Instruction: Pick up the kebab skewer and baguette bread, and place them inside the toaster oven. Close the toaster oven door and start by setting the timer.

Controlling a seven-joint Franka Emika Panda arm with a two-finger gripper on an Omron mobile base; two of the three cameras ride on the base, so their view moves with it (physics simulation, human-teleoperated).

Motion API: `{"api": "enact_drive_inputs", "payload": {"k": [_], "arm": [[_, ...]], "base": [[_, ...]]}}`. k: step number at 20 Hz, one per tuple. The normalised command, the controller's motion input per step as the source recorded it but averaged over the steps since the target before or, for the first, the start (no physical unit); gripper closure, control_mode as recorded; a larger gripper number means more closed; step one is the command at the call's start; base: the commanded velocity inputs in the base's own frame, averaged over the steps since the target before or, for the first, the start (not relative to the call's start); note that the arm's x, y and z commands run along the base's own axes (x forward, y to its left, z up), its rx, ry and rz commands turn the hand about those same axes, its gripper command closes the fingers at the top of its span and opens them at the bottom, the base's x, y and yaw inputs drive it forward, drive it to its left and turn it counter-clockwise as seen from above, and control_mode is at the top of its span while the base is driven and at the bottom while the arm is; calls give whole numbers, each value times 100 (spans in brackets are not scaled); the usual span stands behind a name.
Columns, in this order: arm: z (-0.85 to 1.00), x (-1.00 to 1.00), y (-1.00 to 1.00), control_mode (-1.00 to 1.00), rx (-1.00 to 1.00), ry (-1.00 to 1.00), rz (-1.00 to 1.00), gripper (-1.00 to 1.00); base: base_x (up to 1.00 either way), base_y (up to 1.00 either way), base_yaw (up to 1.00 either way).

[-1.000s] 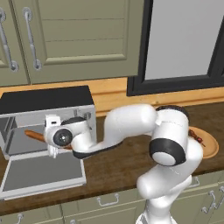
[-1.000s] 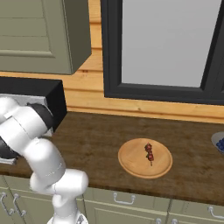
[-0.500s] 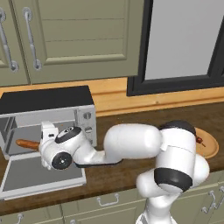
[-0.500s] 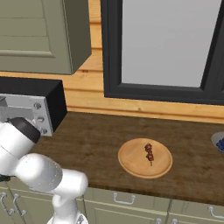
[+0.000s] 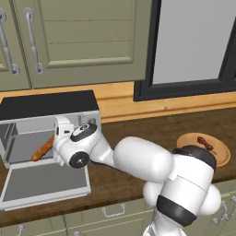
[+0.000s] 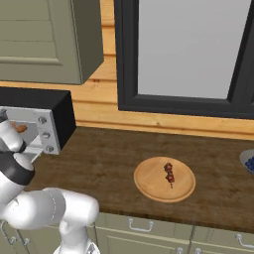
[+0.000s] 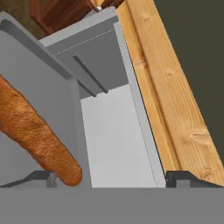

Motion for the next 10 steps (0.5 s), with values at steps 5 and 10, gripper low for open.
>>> {"api": "enact_drive_inputs", "payload": {"k": [5,10], "arm": [[-13,16,0,-100,4,0,0,-100],[20,11,2,-100,6,0,0,-100]], "base": [[0,0,0],[0,0,0]]}}
